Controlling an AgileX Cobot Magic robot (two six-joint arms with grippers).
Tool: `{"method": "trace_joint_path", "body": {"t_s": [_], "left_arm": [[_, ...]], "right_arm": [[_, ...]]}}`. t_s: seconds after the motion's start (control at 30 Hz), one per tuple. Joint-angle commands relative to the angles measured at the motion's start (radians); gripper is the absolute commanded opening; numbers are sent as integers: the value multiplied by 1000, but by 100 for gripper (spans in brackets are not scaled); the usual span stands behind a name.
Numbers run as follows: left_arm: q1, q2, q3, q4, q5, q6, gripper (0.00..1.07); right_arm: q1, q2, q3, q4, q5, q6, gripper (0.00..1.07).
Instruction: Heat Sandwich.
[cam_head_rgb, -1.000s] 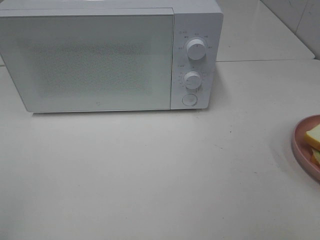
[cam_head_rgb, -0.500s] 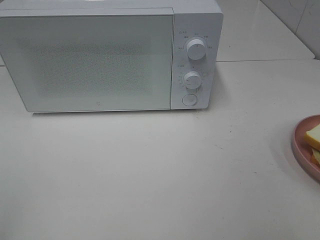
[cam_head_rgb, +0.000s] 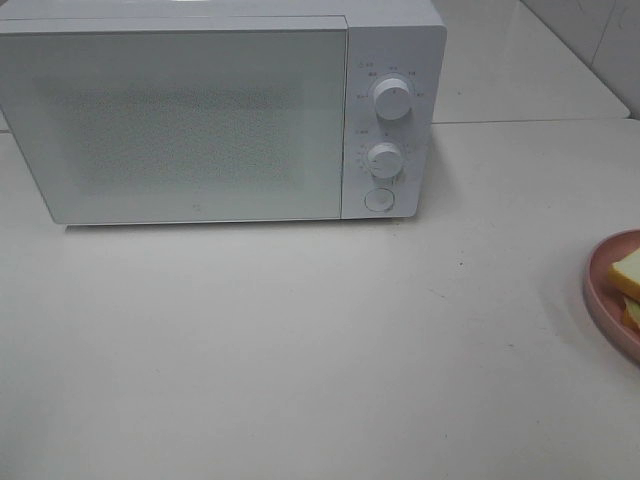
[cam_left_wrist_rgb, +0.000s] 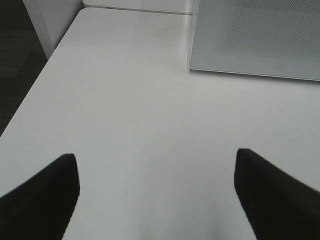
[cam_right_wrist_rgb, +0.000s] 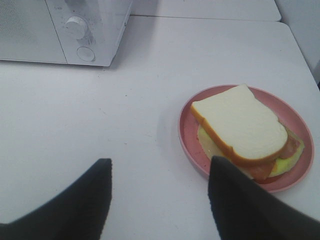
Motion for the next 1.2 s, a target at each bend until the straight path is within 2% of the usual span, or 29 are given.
{"method": "trace_joint_path", "body": {"t_s": [0.03, 1.2], "left_arm": [[-4, -23, 3, -2, -13, -8, 80], [-4, -23, 3, -2, -13, -8, 80]], "right_arm": [[0, -23, -1, -4, -12, -4, 58], [0, -23, -1, -4, -12, -4, 58]]}}
